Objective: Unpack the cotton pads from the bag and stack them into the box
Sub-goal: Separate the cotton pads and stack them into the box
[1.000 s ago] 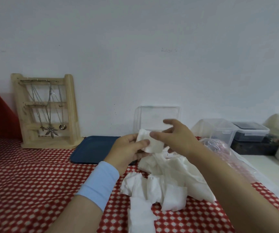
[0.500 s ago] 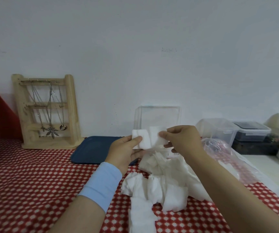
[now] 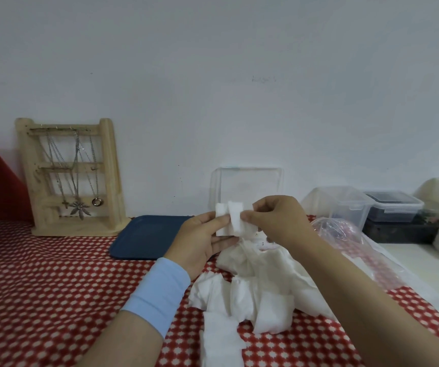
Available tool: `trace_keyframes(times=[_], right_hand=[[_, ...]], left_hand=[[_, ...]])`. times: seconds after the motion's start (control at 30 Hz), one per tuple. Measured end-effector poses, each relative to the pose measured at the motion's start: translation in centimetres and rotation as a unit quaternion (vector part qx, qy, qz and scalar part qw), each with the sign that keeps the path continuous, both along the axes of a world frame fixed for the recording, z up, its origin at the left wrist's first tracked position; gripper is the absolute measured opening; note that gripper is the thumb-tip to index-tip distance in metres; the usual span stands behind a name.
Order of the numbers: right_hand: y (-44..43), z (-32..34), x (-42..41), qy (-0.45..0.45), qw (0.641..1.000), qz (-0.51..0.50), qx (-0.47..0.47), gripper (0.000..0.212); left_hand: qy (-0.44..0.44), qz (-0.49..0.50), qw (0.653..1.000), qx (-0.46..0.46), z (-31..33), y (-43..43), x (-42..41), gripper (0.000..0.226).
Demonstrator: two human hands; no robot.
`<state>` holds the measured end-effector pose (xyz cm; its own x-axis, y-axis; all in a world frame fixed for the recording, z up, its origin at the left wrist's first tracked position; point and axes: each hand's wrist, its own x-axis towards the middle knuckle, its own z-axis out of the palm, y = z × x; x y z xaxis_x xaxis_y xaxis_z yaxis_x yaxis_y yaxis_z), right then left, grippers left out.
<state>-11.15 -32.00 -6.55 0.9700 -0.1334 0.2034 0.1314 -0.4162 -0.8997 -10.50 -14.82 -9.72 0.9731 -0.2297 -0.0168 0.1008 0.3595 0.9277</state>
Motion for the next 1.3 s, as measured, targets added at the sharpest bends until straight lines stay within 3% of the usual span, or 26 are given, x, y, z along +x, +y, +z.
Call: trace_keyframes(times=[0.13, 0.3, 0.43, 0.53, 0.7, 1.0, 1.17, 1.3], right_hand=[[-0.2, 0.1, -0.1, 0.062, 0.996, 0.041, 0.056, 0.039], [-0.9, 0.3, -0.1, 0.107, 0.985, 0.082, 0.112, 0.017], [-1.3, 0.2, 0.4, 0.043, 0.995, 0.045, 0.084, 0.013], [-1.5, 0.6, 0.3, 0.004, 0.993, 0.049, 0.105, 0.01], [-0.2, 0.5, -0.4, 0.02, 0.99, 0.098, 0.098, 0.008], [-0.2, 0.3, -0.4, 0.02, 0.998, 0.047, 0.027, 0.018], [-0.6, 0.4, -0.4, 0.08, 0.993, 0.086, 0.013, 0.013], [-0.6, 0.6, -0.6, 0.084, 0.991, 0.102, 0.027, 0.013]], left_hand=[[-0.004, -0.005, 1.0, -0.005, 0.4, 0.0, -0.1, 0.029], [-0.003, 0.011, 0.999, 0.034, 0.0, 0.0, 0.2, 0.027], [0.03, 0.033, 0.999, -0.014, -0.1, 0.2, 0.3, 0.021], [0.03, 0.06, 0.998, 0.007, -0.4, 0.4, 0.3, 0.016], [0.022, 0.01, 1.0, 0.018, -0.3, 0.0, 0.1, 0.024], [0.026, -0.015, 1.0, -0.005, 0.0, -0.2, 0.2, 0.033], [-0.04, -0.037, 0.993, 0.104, -0.1, 0.4, 0.2, 0.028], [-0.044, -0.031, 0.989, 0.14, 0.3, 0.8, 0.0, 0.025]])
